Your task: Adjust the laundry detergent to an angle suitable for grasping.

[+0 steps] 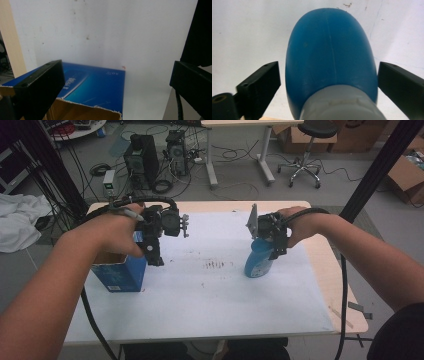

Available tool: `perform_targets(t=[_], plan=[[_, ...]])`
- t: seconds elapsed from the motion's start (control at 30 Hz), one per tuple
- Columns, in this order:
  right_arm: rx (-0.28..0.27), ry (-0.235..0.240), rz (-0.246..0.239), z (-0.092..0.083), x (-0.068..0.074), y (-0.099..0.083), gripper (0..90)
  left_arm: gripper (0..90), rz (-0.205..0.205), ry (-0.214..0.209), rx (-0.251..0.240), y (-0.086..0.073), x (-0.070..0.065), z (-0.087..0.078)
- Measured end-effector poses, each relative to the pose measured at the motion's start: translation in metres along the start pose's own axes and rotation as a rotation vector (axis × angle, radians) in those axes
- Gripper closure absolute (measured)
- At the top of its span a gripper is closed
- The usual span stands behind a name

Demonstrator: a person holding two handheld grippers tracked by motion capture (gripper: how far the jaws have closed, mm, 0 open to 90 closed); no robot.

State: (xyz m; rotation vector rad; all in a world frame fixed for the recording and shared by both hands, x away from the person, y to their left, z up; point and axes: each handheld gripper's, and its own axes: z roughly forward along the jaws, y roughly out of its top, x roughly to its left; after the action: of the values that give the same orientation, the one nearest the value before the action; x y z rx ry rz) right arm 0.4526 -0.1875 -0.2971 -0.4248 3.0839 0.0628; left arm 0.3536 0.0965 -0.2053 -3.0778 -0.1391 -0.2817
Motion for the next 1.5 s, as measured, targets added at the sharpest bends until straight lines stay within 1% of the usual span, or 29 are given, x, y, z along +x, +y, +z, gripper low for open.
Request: perform_targets(t=[0.03,0.13,0.2,0.23,0.33,0.47,0.5,0.53,0.57,0.67,1.0,1.03,1.17,1.27,1.47,1.5], plan=[[-0.002,-0.002,-0.003,-0.0005,-0.0002,0.0,8.2,0.3,0.0,-0.001,0.002,0.0,0.0001,0.0003],[-0.005,-0.001,-0.003,-0.0012,-0.0003,-0.0003,10.2,0.3,0.001,-0.003,0.005,-0.0001,0.0004,0.0007],[-0.009,0.012,-0.004,-0.0022,-0.0002,-0.0009,13.7,0.3,-0.001,-0.002,0.003,-0.0001,0.0005,0.0006],[-0.008,0.015,0.003,-0.0026,0.0002,-0.0015,14.0,0.3,-0.002,-0.001,0.002,-0.0001,0.0006,0.0004],[-0.01,0.01,-0.003,-0.0025,0.0,-0.0021,14.0,0.3,0.0,0.001,0.003,0.0003,0.0011,-0.0006],[-0.019,0.006,0.002,-0.003,0.0009,-0.0028,14.9,0.3,-0.001,0.001,0.002,0.0008,0.0009,-0.0002],[-0.026,0.007,-0.001,-0.0034,0.0014,-0.0029,16.9,0.3,0.0,0.002,0.002,0.001,0.001,0.0001],[-0.026,0.007,-0.001,-0.0034,0.0014,-0.0029,16.9,0.3,0.0,0.002,0.002,0.001,0.001,0.0001],[-0.028,0.015,-0.008,-0.0037,0.0017,-0.0029,20.9,0.3,0.002,0.005,0.001,0.0011,0.0012,0.0],[-0.033,0.016,-0.017,-0.0039,0.0021,-0.0031,23.4,0.3,0.003,0.004,0.004,0.0013,0.0014,0.0],[-0.021,0.025,-0.021,-0.003,0.0021,-0.0032,27.5,0.3,0.003,0.007,0.003,0.0007,0.0024,0.0011],[-0.021,0.026,-0.024,-0.0023,0.002,-0.0033,29.0,0.3,0.0,0.006,0.006,0.0008,0.0026,0.0012],[-0.028,0.014,-0.023,-0.0029,0.0014,-0.0039,29.1,0.3,0.003,0.007,0.0,0.0014,0.0032,0.0015],[-0.029,0.015,-0.025,-0.0018,0.0016,-0.0045,31.1,0.3,0.003,0.006,0.004,0.0026,0.0038,0.0019],[-0.03,0.014,-0.022,-0.0024,0.0022,-0.0049,32.0,0.3,0.006,0.008,0.003,0.0036,0.0043,0.0018],[-0.029,0.014,-0.028,-0.0021,0.0022,-0.0048,32.7,0.3,0.006,0.008,0.005,0.0037,0.0044,0.0019]])
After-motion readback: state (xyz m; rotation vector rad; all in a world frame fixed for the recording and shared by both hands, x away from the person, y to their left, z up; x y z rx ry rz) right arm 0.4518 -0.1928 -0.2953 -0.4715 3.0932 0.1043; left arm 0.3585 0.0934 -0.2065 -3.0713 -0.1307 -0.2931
